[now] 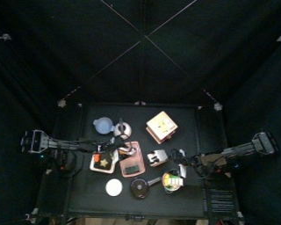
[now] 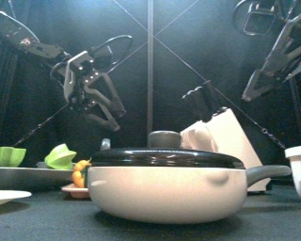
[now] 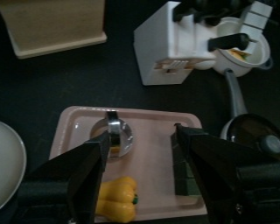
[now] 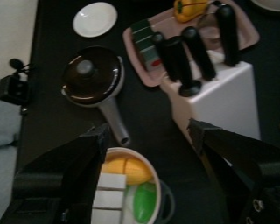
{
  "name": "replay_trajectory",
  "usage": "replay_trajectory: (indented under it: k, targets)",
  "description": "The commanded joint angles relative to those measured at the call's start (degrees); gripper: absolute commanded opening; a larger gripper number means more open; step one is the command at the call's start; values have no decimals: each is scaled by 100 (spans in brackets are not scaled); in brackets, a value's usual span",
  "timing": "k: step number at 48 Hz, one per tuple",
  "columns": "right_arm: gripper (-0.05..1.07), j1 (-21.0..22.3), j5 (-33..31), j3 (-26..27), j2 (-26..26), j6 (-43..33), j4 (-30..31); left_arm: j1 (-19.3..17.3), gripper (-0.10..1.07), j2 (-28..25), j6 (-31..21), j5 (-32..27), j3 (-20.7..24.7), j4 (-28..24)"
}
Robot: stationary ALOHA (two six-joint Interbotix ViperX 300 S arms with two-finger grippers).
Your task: Grab cookie cutter
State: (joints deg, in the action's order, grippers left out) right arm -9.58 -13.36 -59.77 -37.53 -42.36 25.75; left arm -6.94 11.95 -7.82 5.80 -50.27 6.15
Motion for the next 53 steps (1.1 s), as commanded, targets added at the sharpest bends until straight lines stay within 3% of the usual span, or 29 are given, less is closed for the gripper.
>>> replay_trajectory:
  k: [1,14,32,53]
  targets:
    - [100,264,70,0,-35,9,44,-132,94,-114,18,-53,220,-35]
    - [100,431,62,-229,-35,18,-193,-185,94,-589,9,-299,554,-624]
    - [100,123,88,-220,-70,62,-149,-290,94,-932,9,-352,738,-624]
    - [100,123,105,-272,-62,26,-26,-413,94,-1222,9,-352,782,-615]
